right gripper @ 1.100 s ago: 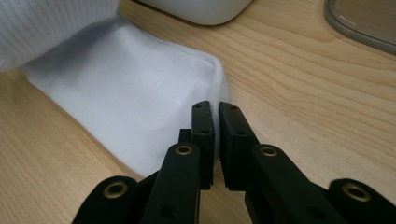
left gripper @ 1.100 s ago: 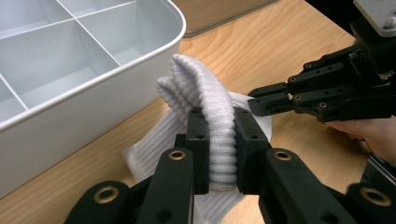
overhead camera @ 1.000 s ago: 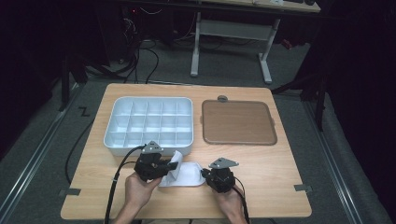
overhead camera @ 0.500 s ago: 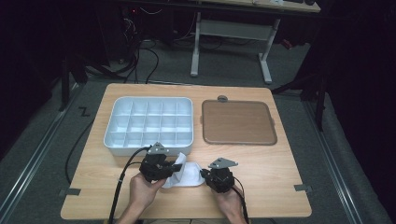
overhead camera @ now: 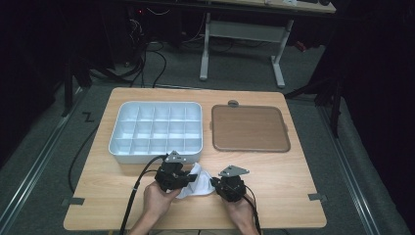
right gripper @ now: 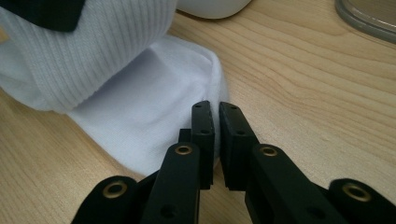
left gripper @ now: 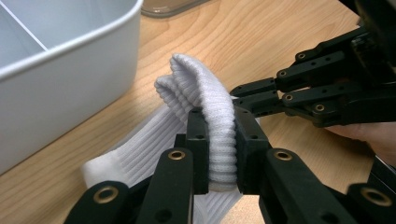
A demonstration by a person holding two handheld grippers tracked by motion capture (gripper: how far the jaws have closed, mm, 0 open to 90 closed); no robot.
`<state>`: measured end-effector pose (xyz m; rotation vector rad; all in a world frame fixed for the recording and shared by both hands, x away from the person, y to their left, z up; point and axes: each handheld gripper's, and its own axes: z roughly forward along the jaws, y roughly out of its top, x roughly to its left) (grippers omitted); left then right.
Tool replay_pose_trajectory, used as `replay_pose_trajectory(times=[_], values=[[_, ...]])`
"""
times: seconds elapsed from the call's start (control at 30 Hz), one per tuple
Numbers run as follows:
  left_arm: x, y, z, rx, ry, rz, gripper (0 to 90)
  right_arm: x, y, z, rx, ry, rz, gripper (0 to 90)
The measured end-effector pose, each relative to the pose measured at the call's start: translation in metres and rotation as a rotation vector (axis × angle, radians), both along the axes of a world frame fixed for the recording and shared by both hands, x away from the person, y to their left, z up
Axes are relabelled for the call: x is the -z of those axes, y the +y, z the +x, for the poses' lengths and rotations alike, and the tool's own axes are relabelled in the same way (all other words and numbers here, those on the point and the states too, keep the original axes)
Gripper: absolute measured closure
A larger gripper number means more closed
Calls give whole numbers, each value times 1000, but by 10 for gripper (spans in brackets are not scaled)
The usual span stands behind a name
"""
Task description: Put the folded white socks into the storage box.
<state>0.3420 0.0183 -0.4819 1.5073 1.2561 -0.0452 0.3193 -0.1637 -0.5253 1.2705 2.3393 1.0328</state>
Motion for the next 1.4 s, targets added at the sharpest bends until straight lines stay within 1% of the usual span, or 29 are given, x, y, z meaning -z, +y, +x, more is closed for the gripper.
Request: replay_pose_trajectory(times=[0.03, 0.27, 0.43, 0.63, 0.8, 0.97, 1.07, 1.2, 1.3, 1.4], values=[[1, -2, 0, -1, 2, -2, 787, 0, 0, 0, 0, 0, -2, 855], [7, -9, 1, 11, 5, 21, 786, 0, 0, 1, -7, -5, -10, 855], [12, -16, -1, 29, 1, 45, 784, 1, -1, 2, -9, -8, -9, 854], [15, -20, -1, 28, 5, 54, 780, 1, 0, 2, -8, -6, -8, 852], [20, -25, -1, 36, 2, 78, 780, 1, 0, 2, -9, -12, -9, 849], [25, -29, 0, 38, 5, 84, 781, 1, -1, 2, -8, -9, -11, 844], [28, -31, -2, 51, -8, 98, 781, 1, -2, 4, -7, 7, 2, 843], [29, -32, 0, 55, 5, 98, 782, 1, -1, 3, -4, 6, -11, 838], [29, -33, 0, 55, 0, 103, 781, 1, 0, 2, -7, -9, -27, 829], [29, -31, -1, 45, -3, 83, 773, 2, 0, 3, -4, -9, -23, 812]])
